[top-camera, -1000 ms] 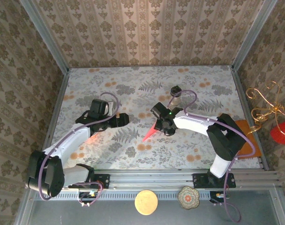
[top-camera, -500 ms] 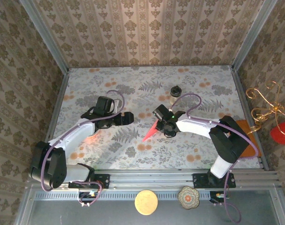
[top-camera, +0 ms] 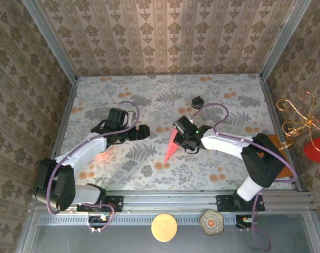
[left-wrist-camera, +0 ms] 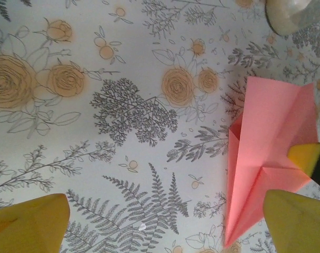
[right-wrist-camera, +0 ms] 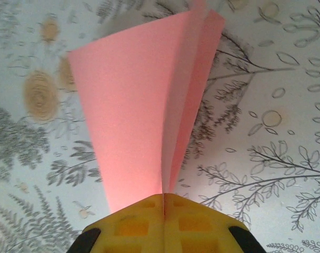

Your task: Fold a paper plane with a square sheet of paper (pick it up from the middle)

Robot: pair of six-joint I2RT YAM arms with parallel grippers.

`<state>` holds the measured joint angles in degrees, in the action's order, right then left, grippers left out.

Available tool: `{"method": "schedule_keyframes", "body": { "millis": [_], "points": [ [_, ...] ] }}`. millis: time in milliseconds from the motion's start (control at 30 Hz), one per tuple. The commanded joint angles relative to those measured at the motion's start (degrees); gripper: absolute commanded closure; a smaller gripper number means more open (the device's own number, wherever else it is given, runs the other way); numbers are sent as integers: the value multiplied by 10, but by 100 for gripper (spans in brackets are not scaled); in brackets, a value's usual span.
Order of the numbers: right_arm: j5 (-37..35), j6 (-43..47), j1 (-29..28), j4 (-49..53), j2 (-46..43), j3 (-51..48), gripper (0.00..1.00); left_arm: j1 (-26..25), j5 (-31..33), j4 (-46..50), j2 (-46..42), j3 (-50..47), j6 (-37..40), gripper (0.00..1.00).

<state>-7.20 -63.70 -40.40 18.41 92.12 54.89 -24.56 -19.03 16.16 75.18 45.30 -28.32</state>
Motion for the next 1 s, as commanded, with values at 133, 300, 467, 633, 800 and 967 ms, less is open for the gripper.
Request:
{"method": "schedule_keyframes", "body": {
  "millis": [133,300,467,633,800,967],
  "points": [
    [92,133,1,-116,-29,10,94,40,1,-32,-24,-29,-49,5],
    [207,157,5,-203,3,4,93,45,-18,-52,-34,-40,-63,5],
    [288,140,15,-290,51,-16,93,44,-26,-65,-28,-49,-83,7],
    [333,116,36,-360,97,-48,92,31,-24,-67,-17,-55,-96,10],
    [339,122,56,-369,111,-73,92,5,-14,-65,7,-61,-110,20],
    [337,130,75,-365,113,-93,92,-12,-23,-79,44,-62,-128,32]
  ]
}}
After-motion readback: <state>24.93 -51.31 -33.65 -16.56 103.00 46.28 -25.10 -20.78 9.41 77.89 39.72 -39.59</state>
